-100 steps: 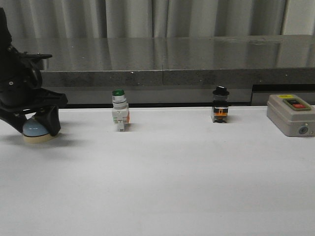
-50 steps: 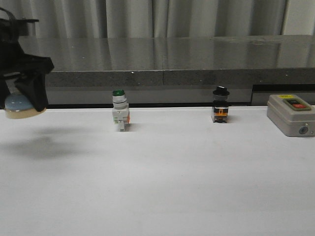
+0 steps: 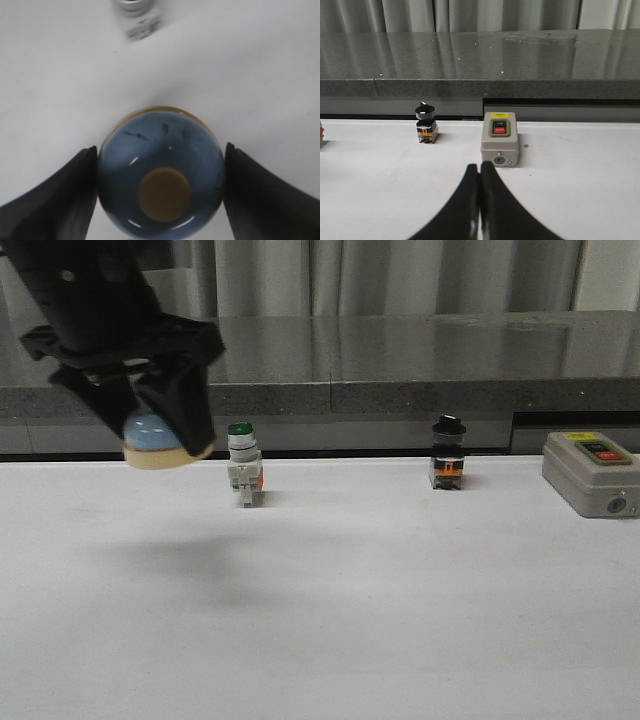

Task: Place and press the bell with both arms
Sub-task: 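Lift the bell with the left gripper and carry it toward table center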

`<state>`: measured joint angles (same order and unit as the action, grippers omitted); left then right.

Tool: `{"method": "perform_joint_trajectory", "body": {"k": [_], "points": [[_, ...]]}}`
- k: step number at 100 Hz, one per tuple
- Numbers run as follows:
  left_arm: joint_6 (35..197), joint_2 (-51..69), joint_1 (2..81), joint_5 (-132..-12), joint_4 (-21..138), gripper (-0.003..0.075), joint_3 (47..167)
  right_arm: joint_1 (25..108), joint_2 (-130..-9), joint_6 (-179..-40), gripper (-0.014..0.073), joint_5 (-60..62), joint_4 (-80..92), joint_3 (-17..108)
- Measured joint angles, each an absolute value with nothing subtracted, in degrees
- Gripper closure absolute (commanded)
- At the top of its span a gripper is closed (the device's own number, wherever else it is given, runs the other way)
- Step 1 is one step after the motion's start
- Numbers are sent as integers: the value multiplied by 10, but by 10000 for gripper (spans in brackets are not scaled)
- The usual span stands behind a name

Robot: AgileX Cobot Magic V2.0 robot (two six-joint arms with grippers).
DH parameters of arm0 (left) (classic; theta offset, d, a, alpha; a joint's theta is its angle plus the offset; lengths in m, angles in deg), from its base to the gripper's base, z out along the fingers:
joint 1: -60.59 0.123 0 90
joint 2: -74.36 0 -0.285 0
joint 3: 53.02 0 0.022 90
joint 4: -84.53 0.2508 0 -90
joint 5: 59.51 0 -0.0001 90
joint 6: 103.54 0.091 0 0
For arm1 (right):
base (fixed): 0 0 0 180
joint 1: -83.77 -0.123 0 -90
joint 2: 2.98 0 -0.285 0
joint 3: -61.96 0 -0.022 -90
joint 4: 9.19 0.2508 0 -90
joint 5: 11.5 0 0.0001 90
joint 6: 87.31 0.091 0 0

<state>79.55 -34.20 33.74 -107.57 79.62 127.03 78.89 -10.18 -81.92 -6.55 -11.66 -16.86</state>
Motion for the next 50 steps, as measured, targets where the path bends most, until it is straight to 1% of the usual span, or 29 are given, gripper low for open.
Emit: {"method": "perform_joint_trajectory", "body": {"k": [25,50], "points": [[796,-395,244,-1009,794,503,1280,789,-102,-819,658,-65,-117,-169],[796,-476,205,-997,794,503,1342,789,-102,-819,658,-65,-117,-169]]}}
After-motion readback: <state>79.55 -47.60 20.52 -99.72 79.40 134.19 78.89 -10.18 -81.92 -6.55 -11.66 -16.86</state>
